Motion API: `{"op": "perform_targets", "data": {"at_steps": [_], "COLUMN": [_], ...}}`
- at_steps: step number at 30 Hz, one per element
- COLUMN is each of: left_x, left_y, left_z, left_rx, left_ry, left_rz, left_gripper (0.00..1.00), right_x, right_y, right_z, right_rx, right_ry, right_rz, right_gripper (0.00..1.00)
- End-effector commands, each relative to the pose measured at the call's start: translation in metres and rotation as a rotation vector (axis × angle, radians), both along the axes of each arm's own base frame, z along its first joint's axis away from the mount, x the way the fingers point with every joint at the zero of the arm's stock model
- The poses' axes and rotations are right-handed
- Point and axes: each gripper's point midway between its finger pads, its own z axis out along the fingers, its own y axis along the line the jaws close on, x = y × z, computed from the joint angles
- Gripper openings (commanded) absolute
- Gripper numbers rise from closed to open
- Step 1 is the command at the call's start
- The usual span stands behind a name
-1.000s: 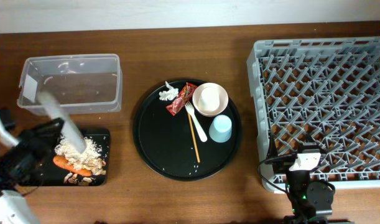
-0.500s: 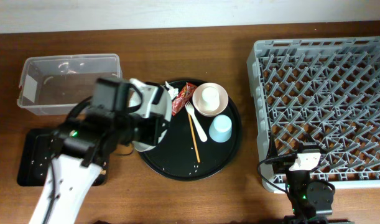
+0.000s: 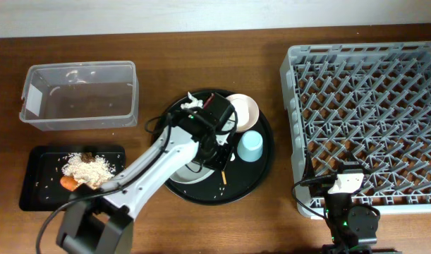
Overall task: Sort waste into correct bins and load items into the dishwasher rack
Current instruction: 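Carry the emptied plate back and set it on the round tray, then grasp the red snack wrapper on the round tray with the left gripper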
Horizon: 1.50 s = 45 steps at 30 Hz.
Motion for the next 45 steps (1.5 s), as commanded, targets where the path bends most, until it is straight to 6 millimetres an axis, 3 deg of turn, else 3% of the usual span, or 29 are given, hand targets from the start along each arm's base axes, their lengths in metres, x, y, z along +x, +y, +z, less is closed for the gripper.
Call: {"op": "perform_targets", "data": {"at_steps": [1, 3, 5, 8, 10, 16, 21, 25, 27, 31, 33, 36, 38, 41, 45], "left_x": [0.013, 0.015, 0.015, 0.015, 0.015, 0.013, 0.028, 0.031, 0.041, 0.088, 0.111, 0.141, 0.161, 0.187, 0.196], "left_y": [0.011, 0.013, 0.013, 0.013, 0.013, 0.015, 0.010, 0.014, 0.021, 0.040, 0.036, 0.043, 0.041, 0.031, 0.032], "left_z": [-0.007, -0.008, -0.008, -0.008, -0.008, -0.002, 0.022, 0.024, 0.028, 0.063, 0.087, 0.097, 0.091, 0.064, 0.013], "left_rx": [0.114, 0.129, 0.129, 0.130, 0.130, 0.140, 0.127, 0.151, 0.182, 0.128, -0.010, -0.075, -0.062, -0.033, 0.024], "left_ry": [-0.057, -0.072, -0.072, -0.072, -0.072, -0.059, -0.117, -0.137, -0.181, -0.280, -0.319, -0.404, -0.474, -0.519, -0.449], "left_rz": [0.085, 0.086, 0.085, 0.085, 0.085, 0.083, 0.089, 0.096, 0.114, 0.223, 0.146, 0.111, 0.018, -0.068, -0.066], "left_gripper": [0.01, 0.01, 0.18, 0.18, 0.23, 0.23, 0.23, 0.24, 0.33, 0.47, 0.55, 0.60, 0.63, 0.65, 0.66], "right_x": [0.000, 0.000, 0.000, 0.000, 0.000, 0.000, 0.000, 0.000, 0.000, 0.000, 0.000, 0.000, 0.000, 0.000, 0.000], "right_y": [-0.004, -0.004, -0.004, -0.004, -0.004, -0.004, -0.004, -0.004, -0.004, -0.004, -0.004, -0.004, -0.004, -0.004, -0.004], "right_z": [-0.002, -0.002, -0.002, -0.002, -0.002, -0.002, -0.002, -0.002, -0.002, -0.002, -0.002, -0.002, -0.002, -0.002, -0.002], "right_rx": [-0.004, -0.004, -0.004, -0.004, -0.004, -0.004, -0.004, -0.004, -0.004, -0.004, -0.004, -0.004, -0.004, -0.004, -0.004], "right_ry": [0.004, 0.004, 0.004, 0.004, 0.004, 0.004, 0.004, 0.004, 0.004, 0.004, 0.004, 0.004, 0.004, 0.004, 0.004], "right_rz": [-0.019, -0.019, -0.019, -0.019, -0.019, -0.019, -0.019, -0.019, -0.019, -0.019, -0.019, -0.019, -0.019, -0.019, -0.019], "right_gripper": [0.99, 0.99, 0.99, 0.99, 0.99, 0.99, 0.99, 0.99, 0.99, 0.99, 0.99, 0.99, 0.99, 0.99, 0.99]}}
